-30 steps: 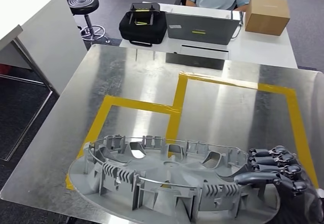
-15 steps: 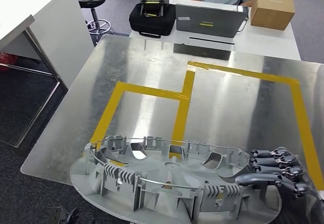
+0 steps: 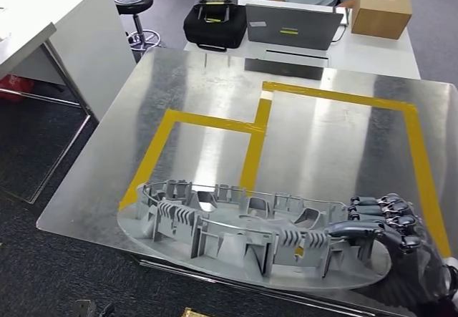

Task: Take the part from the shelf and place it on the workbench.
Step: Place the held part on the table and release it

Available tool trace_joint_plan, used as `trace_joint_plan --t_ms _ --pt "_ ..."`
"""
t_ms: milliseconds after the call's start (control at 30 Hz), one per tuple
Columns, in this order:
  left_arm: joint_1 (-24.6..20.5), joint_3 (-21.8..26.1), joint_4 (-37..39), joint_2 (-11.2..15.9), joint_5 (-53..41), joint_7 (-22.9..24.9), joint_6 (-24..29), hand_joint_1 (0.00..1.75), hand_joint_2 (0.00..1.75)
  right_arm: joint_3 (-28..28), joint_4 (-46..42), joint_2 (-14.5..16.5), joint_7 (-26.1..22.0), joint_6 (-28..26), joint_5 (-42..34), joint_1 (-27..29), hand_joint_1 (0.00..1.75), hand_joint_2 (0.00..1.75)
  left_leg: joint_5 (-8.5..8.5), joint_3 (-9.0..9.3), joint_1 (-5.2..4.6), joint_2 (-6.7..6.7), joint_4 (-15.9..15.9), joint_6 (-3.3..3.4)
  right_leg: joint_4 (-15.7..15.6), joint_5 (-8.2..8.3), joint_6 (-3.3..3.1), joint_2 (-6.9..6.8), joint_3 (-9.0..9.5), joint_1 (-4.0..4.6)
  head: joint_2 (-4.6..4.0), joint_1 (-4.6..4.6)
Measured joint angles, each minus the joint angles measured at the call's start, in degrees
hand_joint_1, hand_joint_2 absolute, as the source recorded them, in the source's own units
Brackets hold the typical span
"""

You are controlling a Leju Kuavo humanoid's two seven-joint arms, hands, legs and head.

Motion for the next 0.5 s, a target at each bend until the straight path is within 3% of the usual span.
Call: trace_joint_plan --t_ms 67,200,333,500 --pt "0.19 0.27 -0.14 -0.02 -0.03 0.01 -0.01 0.00 1.75 0.01 0.22 0.02 0.03 -0.02 0.03 -0.26 1.75 1.75 -0.26 0.46 -0.19 0.01 -1.63 0.81 0.29 0.08 0.58 -0.07 -0.57 0.13 0.00 0.03" --pt "0.47 0.66 -0.36 -0.35 -1.89 1.38 0.30 0.00 1.75 0.07 0.74 0.04 2.09 -1.14 2.59 -1.17 1.75 1.75 -0.40 0.20 -0.16 -0.05 -2.35 1.16 0.21 0.36 0.29 -0.04 -0.97 0.15 0.00 0.11" --pt "0.46 0.75 -0.35 -0.30 -7.67 4.71 1.48 0.00 1.75 0.99 5.63 -0.06 11.63 -4.20 13.89 -6.58 1.75 1.75 -0.21 0.01 -0.45 0.10 -2.24 1.60 0.06 0.81 0.83 0.21 -1.16 -0.11 0.00 0.08" --pt "-0.10 0.45 0.29 -0.07 -12.94 4.99 2.41 0.00 1.75 3.08 17.67 -0.76 21.08 -10.13 29.79 -14.18 1.75 1.75 0.38 -0.54 -0.70 0.10 -2.16 2.33 0.00 1.41 1.64 -0.02 -1.83 -0.32 0.00 0.07"
